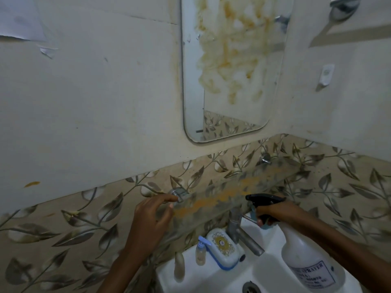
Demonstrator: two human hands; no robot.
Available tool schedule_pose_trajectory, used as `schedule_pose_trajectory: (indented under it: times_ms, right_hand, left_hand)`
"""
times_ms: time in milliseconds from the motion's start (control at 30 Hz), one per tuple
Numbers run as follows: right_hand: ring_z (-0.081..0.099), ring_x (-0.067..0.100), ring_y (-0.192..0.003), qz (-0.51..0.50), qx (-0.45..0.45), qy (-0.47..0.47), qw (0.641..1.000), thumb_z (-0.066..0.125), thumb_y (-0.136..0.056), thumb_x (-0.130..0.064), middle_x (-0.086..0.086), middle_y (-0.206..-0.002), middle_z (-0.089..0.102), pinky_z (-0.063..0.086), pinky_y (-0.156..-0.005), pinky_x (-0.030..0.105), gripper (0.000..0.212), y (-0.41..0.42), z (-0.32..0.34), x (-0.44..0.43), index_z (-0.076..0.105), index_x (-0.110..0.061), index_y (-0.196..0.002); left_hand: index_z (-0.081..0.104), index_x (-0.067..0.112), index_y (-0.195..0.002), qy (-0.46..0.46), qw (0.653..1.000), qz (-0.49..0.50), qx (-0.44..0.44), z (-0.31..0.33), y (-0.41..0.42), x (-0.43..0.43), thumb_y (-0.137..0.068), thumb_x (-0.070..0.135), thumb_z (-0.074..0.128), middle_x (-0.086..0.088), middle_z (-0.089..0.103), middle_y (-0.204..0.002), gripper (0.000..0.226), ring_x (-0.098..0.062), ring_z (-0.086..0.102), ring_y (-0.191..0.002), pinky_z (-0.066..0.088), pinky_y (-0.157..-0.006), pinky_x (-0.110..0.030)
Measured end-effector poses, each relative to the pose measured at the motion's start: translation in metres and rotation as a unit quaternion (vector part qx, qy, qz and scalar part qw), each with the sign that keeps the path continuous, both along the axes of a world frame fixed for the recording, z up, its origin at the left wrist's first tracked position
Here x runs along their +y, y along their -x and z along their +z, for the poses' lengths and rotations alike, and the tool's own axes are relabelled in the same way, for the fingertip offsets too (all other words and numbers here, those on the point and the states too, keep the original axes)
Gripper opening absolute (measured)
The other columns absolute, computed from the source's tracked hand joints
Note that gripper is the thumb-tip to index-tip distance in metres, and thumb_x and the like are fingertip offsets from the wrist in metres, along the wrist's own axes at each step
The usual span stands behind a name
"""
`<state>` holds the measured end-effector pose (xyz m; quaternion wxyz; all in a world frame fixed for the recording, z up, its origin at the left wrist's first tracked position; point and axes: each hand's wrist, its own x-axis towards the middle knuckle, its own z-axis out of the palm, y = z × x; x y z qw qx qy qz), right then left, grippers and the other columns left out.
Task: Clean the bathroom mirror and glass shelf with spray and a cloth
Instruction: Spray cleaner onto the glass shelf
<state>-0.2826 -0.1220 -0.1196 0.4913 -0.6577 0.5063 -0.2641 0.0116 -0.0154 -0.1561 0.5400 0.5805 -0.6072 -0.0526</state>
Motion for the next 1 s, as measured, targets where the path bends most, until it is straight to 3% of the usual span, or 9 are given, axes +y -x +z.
schedule_pose_trajectory:
  times_ms: [100,233,333,400,600,700,767,867,1000]
  right_hand:
    - [0.052,0.021,-0.040,-0.084,-0.004,0.025,0.996,0.057,-0.082,0.004,0.013,-0.042,0.054,0.044,-0.044,0.025,0.029,0.004,-0.005,-0.009,0.060,-0.001,-0.054]
    - [0.053,0.035,-0.056,-0.111,-0.032,0.025,0.993,0.055,-0.081,0.000,0.024,-0.049,0.055,0.048,-0.061,0.044,0.024,0.013,-0.005,-0.022,0.064,0.011,-0.061]
    - [0.057,0.023,-0.048,-0.063,-0.018,0.012,0.998,0.056,-0.083,-0.002,0.023,-0.060,0.062,0.051,-0.051,0.026,0.016,0.022,0.005,-0.027,0.069,0.002,-0.074]
    - [0.058,0.016,-0.047,-0.073,-0.021,0.024,0.997,0.058,-0.081,-0.001,0.017,-0.058,0.063,0.048,-0.047,0.020,0.016,0.027,0.005,-0.034,0.069,-0.003,-0.071]
    - [0.051,0.017,-0.039,-0.214,0.008,0.098,0.972,0.063,-0.080,-0.009,0.005,-0.040,0.055,0.045,-0.053,0.030,0.021,0.037,-0.011,-0.060,0.068,0.008,-0.070]
    - [0.053,0.016,-0.040,-0.154,-0.016,0.068,0.986,0.057,-0.084,-0.005,0.020,-0.056,0.059,0.044,-0.046,0.022,0.023,0.045,-0.004,-0.064,0.066,0.009,-0.099]
    - [0.057,0.016,-0.048,-0.116,-0.012,0.053,0.992,0.055,-0.084,-0.004,0.023,-0.067,0.061,0.045,-0.048,0.020,0.024,0.049,0.002,-0.064,0.065,0.004,-0.106]
    - [0.055,0.014,-0.049,-0.175,-0.015,0.075,0.982,0.057,-0.083,-0.003,0.014,-0.061,0.060,0.040,-0.039,0.012,0.017,0.052,0.004,-0.071,0.067,0.003,-0.096]
    - [0.051,0.018,-0.041,-0.296,-0.041,0.103,0.949,0.063,-0.078,-0.009,0.006,-0.042,0.055,0.045,-0.052,0.030,0.018,0.061,0.000,-0.087,0.066,-0.001,-0.062]
  left_hand:
    - [0.067,0.038,-0.092,0.001,1.000,-0.016,-0.001,0.001,0.005,-0.003,-0.081,0.044,0.046,0.022,0.067,-0.100,0.025,0.001,0.061,-0.096,0.052,-0.086,-0.041]
    - [0.070,0.032,-0.092,0.002,1.000,-0.012,-0.013,-0.002,0.004,-0.009,-0.081,0.042,0.046,0.018,0.069,-0.094,0.028,-0.005,0.063,-0.094,0.052,-0.082,-0.045]
    - [0.069,0.035,-0.092,0.001,1.000,-0.005,-0.012,-0.003,0.003,-0.012,-0.080,0.044,0.045,0.019,0.068,-0.094,0.028,-0.008,0.063,-0.094,0.051,-0.083,-0.047]
    - [0.068,0.038,-0.090,-0.001,1.000,-0.007,-0.008,-0.003,0.004,-0.012,-0.079,0.045,0.045,0.021,0.068,-0.092,0.026,-0.007,0.063,-0.093,0.051,-0.083,-0.047]
    - [0.066,0.040,-0.094,-0.012,1.000,-0.027,-0.009,0.000,0.007,-0.018,-0.080,0.046,0.046,0.022,0.066,-0.099,0.025,-0.008,0.061,-0.097,0.048,-0.088,-0.050]
    - [0.066,0.039,-0.092,-0.006,0.999,-0.033,-0.011,0.004,0.008,-0.020,-0.081,0.048,0.046,0.023,0.065,-0.102,0.025,-0.007,0.062,-0.096,0.048,-0.087,-0.051]
    - [0.066,0.039,-0.094,-0.005,0.999,-0.039,-0.015,0.006,0.008,-0.022,-0.081,0.048,0.046,0.023,0.066,-0.100,0.026,-0.006,0.062,-0.094,0.048,-0.086,-0.052]
    - [0.067,0.039,-0.089,-0.007,0.999,-0.041,-0.019,0.009,0.008,-0.023,-0.081,0.048,0.045,0.025,0.066,-0.099,0.025,-0.001,0.061,-0.090,0.047,-0.086,-0.052]
    - [0.067,0.039,-0.088,-0.003,0.999,-0.044,-0.027,0.012,0.012,-0.022,-0.081,0.048,0.044,0.027,0.064,-0.101,0.026,0.000,0.060,-0.090,0.046,-0.087,-0.053]
